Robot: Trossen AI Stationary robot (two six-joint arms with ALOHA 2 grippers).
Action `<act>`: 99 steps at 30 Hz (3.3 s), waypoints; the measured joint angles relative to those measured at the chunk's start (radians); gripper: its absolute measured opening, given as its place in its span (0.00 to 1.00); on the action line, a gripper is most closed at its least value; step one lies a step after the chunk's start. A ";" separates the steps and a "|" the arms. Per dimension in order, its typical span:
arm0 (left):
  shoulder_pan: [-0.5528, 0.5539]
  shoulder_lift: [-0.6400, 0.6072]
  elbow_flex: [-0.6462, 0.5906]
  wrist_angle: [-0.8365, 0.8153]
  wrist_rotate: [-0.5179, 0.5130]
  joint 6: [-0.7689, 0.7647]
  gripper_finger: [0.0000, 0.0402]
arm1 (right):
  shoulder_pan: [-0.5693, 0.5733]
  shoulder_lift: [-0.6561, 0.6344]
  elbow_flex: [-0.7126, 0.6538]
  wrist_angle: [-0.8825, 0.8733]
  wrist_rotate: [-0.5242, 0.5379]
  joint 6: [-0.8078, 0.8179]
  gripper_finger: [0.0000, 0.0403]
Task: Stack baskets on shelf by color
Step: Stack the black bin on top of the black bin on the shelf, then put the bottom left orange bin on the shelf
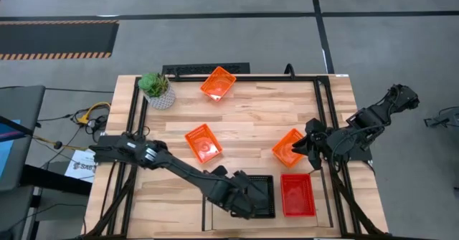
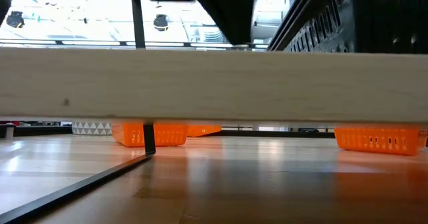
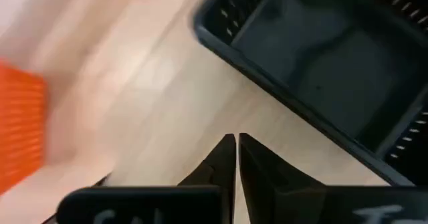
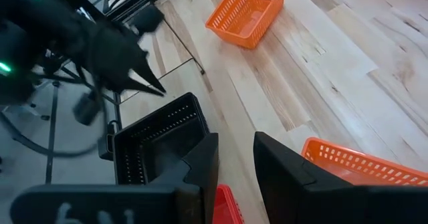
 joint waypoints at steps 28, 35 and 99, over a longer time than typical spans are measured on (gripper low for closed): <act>0.036 -0.154 0.004 0.122 0.009 0.142 0.02 | 0.000 0.000 0.000 0.001 0.024 -0.008 0.29; 0.139 -0.329 0.004 -0.211 -0.203 0.214 0.20 | -0.001 0.000 0.000 0.001 0.031 -0.013 0.29; 0.673 -0.808 -1.257 0.539 0.250 0.590 0.00 | -0.151 0.000 0.000 -0.064 0.100 0.011 0.29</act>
